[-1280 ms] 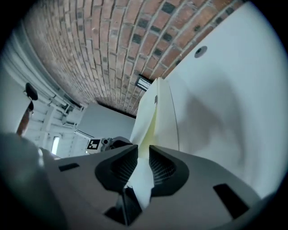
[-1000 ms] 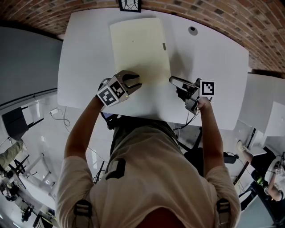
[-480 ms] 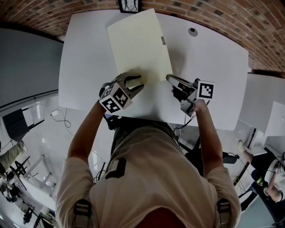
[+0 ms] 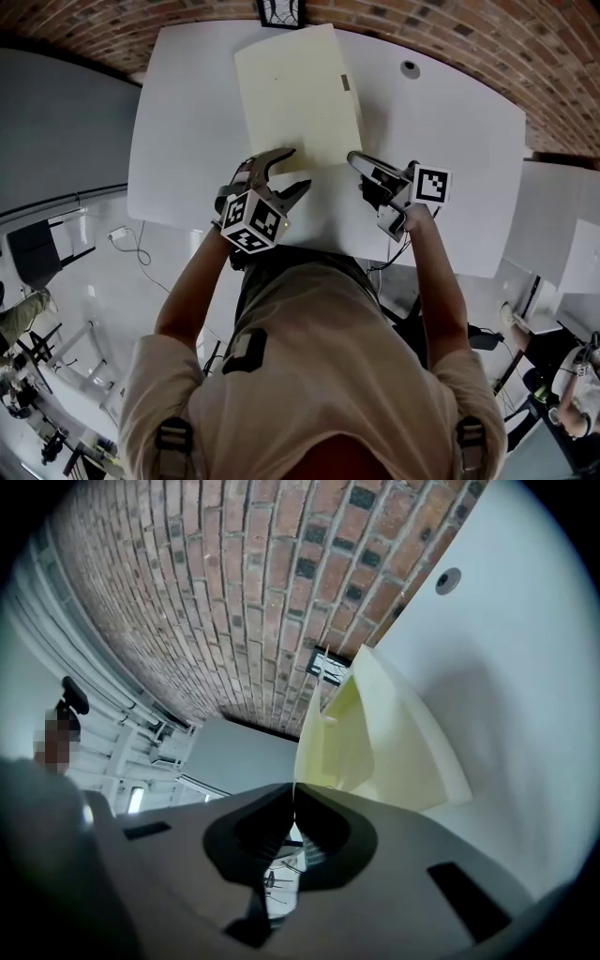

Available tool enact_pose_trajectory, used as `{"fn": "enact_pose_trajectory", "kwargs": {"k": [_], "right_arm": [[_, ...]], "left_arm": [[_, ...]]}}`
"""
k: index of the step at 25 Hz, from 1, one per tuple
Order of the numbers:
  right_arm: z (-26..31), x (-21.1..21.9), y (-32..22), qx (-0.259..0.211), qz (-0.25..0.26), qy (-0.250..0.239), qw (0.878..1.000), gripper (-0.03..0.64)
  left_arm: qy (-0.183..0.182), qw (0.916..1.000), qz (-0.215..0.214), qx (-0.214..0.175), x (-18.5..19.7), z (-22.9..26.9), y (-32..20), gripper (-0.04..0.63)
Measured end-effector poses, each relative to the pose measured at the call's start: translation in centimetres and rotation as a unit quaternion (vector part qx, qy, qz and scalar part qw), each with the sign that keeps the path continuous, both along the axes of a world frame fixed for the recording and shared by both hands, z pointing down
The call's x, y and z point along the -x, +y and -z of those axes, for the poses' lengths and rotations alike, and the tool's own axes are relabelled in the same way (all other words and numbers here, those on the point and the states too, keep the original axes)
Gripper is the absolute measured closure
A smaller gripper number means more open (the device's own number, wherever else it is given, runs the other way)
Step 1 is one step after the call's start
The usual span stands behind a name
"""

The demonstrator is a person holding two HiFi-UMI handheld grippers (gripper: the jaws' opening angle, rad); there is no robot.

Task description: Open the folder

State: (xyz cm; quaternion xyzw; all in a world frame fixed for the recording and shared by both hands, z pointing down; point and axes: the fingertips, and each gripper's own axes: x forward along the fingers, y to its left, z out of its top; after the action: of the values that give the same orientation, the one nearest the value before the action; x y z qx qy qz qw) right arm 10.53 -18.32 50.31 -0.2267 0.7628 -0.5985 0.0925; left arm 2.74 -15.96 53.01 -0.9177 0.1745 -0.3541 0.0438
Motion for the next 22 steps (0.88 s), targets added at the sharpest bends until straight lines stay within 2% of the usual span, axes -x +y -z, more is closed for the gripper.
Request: {"fn": "enact_pose_trajectory", "kwargs": {"k": [3,5,7,11,15,17,20,22], "right_arm": [[0.1,-0.1,0.1,0.003,0.002,-0.001,1.0,0.611],[0.3,-0.1,0.1,0.003,0.002,0.003,1.0,0.611],[0.9,0.5,-0.1,0.0,0.006,-0.001,1.0,0.611],[3.3,1.9,-0.2,-0.01,0.008,-0.031,0.999,0.611],[5.5,2.7,-0.3,-0.005,-0.005,-0.066,0.998,0.611],[6.4,3.4,-0.2,-0.008,-0.005,-0.065,0.998,0.611],[7.5,4.5,0.0,-0.013,-0.007,-0.058,0.998,0.611],[8.0,5.5,0.2,-0.015,-0.007,-0.055,0.998,0.611]], "left_arm": [[-0.031,0.9985,0.009,-0.045,-0.7,-0.9,-0.7,0.328],[-0.029,0.9975,0.024,-0.059,-0.7,-0.9,-1.2,0.346],[-0.012,0.9971,0.041,-0.063,-0.1,-0.2,-1.7,0.399],[0.017,0.9968,0.051,-0.059,0.7,1.4,-1.6,0.427],[0.071,0.9934,0.083,-0.036,1.3,3.2,-1.5,0.449],[0.06,0.9939,0.086,-0.035,1.3,3.4,-1.3,0.448],[0.025,0.9943,0.089,-0.052,1.4,3.4,-0.7,0.371],[0.01,0.992,0.105,-0.07,2.1,3.6,-0.6,0.364]]}}
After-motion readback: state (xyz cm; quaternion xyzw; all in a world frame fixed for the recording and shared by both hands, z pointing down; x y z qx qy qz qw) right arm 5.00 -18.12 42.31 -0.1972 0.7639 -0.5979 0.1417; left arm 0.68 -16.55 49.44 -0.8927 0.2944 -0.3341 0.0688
